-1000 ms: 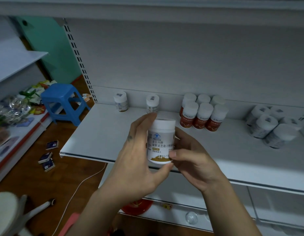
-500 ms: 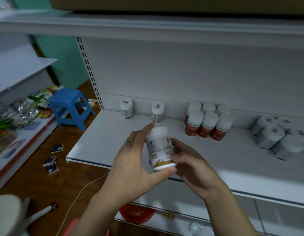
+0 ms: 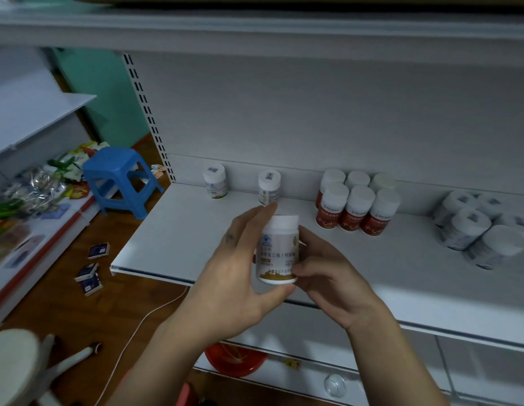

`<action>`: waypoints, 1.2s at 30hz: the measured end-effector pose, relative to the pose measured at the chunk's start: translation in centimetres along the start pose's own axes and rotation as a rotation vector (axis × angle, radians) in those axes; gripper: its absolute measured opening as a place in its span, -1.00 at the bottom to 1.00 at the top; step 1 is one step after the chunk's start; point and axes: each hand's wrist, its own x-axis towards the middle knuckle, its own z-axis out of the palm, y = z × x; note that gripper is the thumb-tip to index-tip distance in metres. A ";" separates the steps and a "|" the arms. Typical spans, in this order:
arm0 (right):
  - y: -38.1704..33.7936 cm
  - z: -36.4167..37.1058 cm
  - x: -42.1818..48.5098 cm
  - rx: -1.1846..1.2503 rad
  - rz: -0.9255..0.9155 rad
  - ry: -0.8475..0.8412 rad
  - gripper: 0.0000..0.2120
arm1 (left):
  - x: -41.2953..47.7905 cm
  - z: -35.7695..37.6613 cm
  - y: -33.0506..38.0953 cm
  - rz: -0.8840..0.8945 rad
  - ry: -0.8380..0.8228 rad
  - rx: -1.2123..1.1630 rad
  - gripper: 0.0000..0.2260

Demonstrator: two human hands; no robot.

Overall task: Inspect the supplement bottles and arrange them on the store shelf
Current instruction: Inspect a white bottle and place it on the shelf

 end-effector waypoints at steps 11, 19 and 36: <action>-0.6 -0.6 -0.1 -0.071 0.005 0.077 -0.36 | 0.9 0.3 0.0 0.025 0.018 0.032 -0.18; -0.9 -0.1 -0.9 -0.204 0.006 0.066 -0.59 | 0.9 0.5 0.2 0.014 0.028 -0.003 -0.08; 0.1 0.0 -0.5 0.198 0.009 0.012 -0.29 | -0.2 0.0 -0.6 -0.008 0.057 0.007 -0.16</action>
